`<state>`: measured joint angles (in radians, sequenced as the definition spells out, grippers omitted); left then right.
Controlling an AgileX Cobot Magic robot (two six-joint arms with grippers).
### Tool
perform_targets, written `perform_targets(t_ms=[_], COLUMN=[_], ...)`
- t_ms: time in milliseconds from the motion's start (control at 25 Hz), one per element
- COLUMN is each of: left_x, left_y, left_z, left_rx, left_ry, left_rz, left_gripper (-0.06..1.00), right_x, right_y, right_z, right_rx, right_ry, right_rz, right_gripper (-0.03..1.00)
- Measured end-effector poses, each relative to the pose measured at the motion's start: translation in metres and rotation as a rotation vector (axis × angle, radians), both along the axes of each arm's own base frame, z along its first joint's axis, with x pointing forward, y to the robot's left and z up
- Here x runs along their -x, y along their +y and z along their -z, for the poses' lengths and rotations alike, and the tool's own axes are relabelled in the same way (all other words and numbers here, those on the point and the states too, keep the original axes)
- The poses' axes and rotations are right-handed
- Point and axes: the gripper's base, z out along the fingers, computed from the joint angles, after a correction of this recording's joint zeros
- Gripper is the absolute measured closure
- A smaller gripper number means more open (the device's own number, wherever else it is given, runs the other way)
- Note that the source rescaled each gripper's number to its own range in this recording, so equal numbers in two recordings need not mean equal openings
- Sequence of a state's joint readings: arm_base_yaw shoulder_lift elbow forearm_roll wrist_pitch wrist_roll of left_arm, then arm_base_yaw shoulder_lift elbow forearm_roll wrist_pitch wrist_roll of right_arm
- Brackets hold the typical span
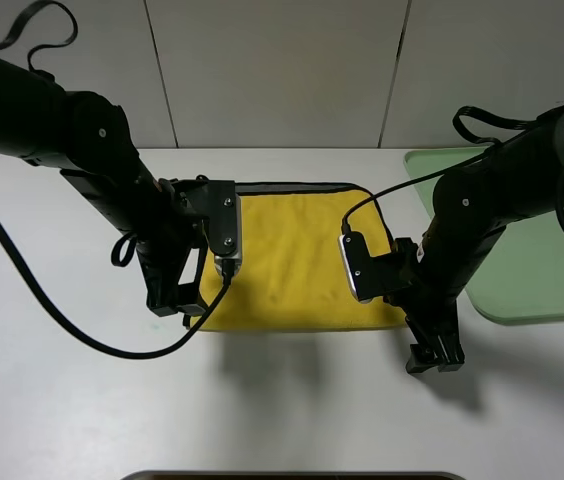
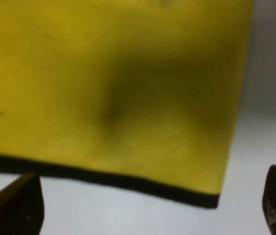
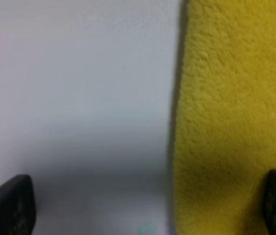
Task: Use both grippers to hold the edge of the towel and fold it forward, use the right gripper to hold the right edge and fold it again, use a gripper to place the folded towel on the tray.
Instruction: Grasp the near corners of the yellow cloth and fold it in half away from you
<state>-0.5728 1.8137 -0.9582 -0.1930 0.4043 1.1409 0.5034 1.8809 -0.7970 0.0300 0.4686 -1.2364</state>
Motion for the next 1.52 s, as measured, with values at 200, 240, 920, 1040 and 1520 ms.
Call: perform_targets(t_ms=[200,240,920,1040,1520], left_x=[0.006,0.007,0.010,0.010,0.006], left_y=[-0.010,-0.011,-0.013,-0.015,-0.018], left_z=[0.014,0.016,0.054,0.055,0.057], left_rx=[-0.020,-0.023,-0.082,-0.080,-0.059], left_ry=[0.032,0.038,0.144,0.140,0.119], left_rz=[0.044,0.046,0.026,0.029,0.007], left_gripper=[0.06,0.06,0.10,0.12,0.28], right_x=[0.000,0.000,0.000,0.000,0.001], right_y=[0.000,0.000,0.000,0.000,0.001], right_z=[0.000,0.000,0.000,0.000,0.000], right_rx=[0.000,0.000,0.000,-0.001,-0.015], right_ry=[0.000,0.000,0.000,0.000,0.002], right_rz=[0.000,0.000,0.000,0.000,0.015], right_gripper=[-0.03,-0.03,-0.03,-0.03,0.01])
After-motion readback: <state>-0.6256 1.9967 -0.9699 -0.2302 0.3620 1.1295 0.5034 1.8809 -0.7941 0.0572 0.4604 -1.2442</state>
